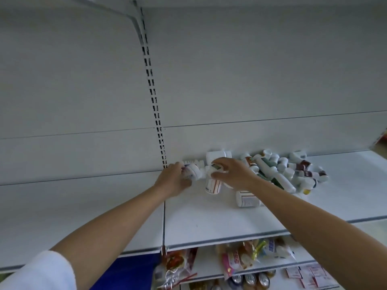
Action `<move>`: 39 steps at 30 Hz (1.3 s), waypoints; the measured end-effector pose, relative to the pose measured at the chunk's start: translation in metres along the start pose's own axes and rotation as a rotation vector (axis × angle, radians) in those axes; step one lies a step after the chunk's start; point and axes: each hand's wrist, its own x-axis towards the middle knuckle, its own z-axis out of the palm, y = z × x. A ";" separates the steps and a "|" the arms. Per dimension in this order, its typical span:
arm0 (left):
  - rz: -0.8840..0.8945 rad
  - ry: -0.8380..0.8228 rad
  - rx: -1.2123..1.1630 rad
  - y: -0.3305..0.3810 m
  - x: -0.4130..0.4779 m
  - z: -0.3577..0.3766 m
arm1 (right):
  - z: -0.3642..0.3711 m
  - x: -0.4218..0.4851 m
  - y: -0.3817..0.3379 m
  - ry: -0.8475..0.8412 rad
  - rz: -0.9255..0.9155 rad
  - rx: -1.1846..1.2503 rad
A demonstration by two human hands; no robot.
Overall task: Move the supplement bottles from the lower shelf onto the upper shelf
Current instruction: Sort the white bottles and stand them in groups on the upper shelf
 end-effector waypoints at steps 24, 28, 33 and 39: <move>0.151 -0.062 -1.429 0.196 -0.259 -0.267 | -0.196 -0.245 -0.224 -0.160 -0.035 1.409; 0.291 -0.035 -1.318 0.201 -0.258 -0.294 | -0.206 -0.239 -0.241 -0.128 -0.136 1.349; 0.450 0.015 -1.171 0.202 -0.232 -0.331 | -0.230 -0.210 -0.262 0.041 -0.200 1.242; 0.510 0.064 -0.956 0.204 -0.169 -0.371 | -0.273 -0.159 -0.267 0.274 -0.279 1.102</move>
